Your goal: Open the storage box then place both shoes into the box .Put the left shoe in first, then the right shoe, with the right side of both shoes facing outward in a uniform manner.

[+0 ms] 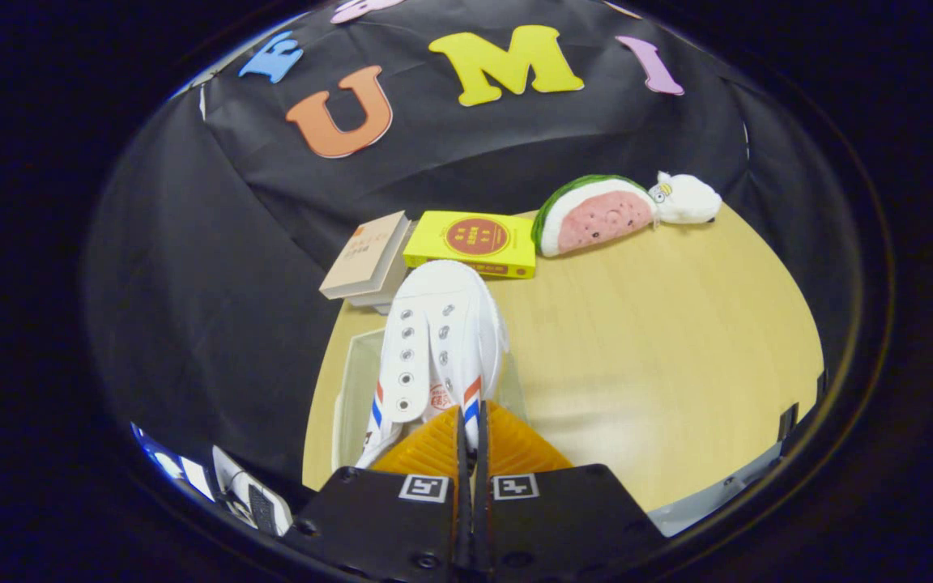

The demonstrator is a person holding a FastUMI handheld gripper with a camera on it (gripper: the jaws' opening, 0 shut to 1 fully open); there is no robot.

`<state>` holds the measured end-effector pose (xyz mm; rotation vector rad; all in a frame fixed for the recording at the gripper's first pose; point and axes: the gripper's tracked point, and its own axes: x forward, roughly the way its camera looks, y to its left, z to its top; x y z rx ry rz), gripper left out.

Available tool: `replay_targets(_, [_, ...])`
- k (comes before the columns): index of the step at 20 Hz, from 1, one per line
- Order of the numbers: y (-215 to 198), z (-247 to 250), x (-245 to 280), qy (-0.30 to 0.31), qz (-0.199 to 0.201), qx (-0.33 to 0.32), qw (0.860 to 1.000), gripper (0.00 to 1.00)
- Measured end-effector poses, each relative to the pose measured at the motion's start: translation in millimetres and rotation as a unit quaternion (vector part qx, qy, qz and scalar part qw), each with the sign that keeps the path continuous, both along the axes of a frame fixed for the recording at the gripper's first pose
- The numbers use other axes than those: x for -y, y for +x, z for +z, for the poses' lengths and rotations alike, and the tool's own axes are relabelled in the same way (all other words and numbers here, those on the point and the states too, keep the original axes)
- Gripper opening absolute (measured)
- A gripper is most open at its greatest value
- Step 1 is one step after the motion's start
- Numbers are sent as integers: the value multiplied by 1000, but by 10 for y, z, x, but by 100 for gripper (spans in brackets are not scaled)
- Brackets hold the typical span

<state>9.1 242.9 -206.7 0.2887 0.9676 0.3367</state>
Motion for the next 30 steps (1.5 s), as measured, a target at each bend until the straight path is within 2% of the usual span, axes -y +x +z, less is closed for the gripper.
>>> replay_targets(6, [3, -397, -103, -64, 0, 10, 998, 6])
replay_targets(11, [30, -459, -133, -56, -5, 20, 998, 7])
replay_targets(12, [5, -469, -164, -49, -3, 21, 999, 10])
replay_targets(13, [23, -431, -185, -41, -4, 30, 999, 25])
replay_targets(16, [75, -294, -113, -40, -14, 59, 997, 43])
replay_targets(18, [66, -157, -24, -36, -22, 80, 996, 63])
replay_targets(21, [32, 88, 213, -48, -38, 129, 990, 87])
replay_targets(23, [-31, 246, 392, -63, -51, 158, 984, 95])
replay_targets(26, [-78, 566, 689, -84, -76, 206, 972, 95])
replay_targets(30, [-222, 1013, 1200, -103, -121, 271, 949, 95])
